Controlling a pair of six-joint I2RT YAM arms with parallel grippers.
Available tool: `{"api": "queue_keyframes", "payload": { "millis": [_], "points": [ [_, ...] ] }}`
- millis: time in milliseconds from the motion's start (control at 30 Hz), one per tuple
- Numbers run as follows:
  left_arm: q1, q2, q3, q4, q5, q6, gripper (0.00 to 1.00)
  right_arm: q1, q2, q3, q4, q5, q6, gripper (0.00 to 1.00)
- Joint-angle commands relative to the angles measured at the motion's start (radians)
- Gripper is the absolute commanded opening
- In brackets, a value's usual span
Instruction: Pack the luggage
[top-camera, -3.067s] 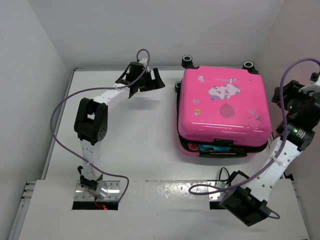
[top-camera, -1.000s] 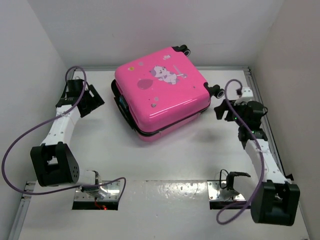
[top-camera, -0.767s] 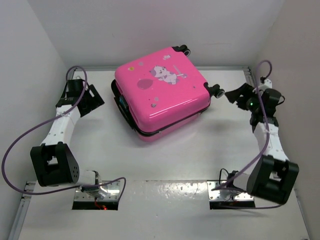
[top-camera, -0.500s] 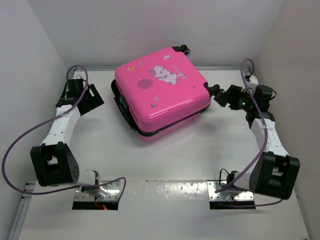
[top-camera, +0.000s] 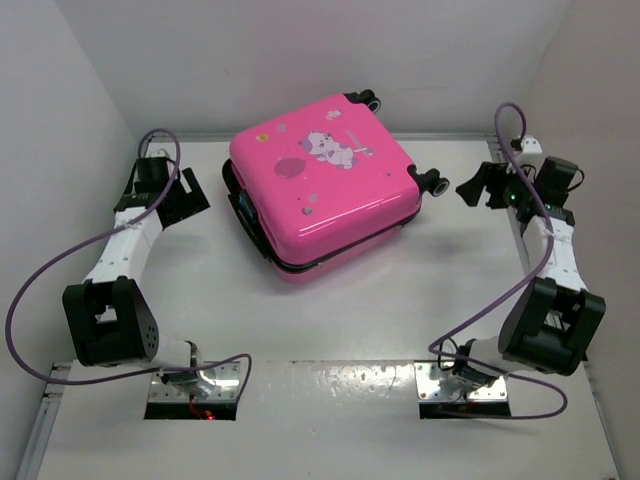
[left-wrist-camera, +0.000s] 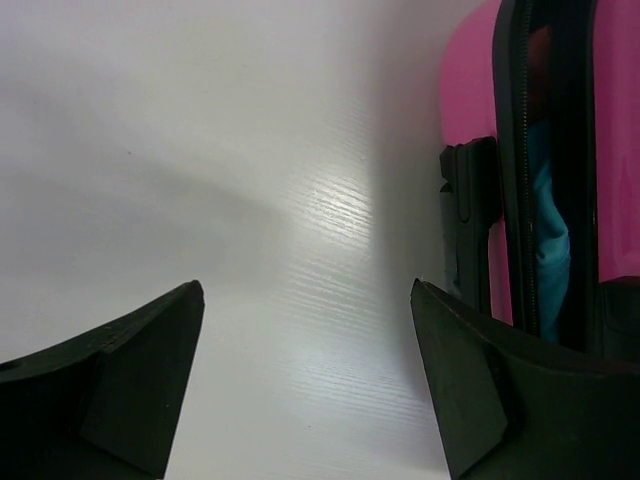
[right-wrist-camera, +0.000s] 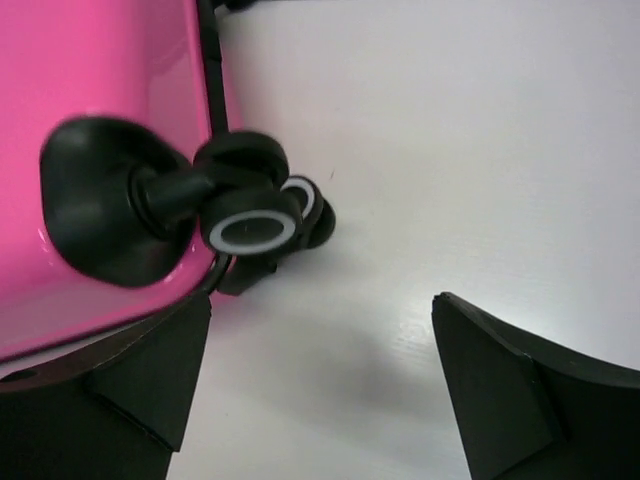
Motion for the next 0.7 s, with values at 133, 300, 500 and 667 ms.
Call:
{"api": "queue_keyframes", "payload": {
  "millis": [133,300,500,667],
  "points": [
    [0.008,0.056,0.074,0.038,0.083,0.080,0.90,0.039,-0.047,0.032,-0.106,-0.257,-0.426,0.92],
    [0.008,0.107,0.112,0.038,0.114,0.070,0.90,0.093,-0.018,0.114,-0.278,-0.278,-0.913,0.94],
    [-0.012,0.141,0.134,0.038,0.144,0.060,0.90,0.188,0.077,0.203,-0.478,-0.204,-1.346,0.94],
    [-0.012,0.150,0.143,0.047,0.144,0.051,0.90,0.254,0.094,0.140,-0.345,-0.087,-1.486,0.95]
  ]
}}
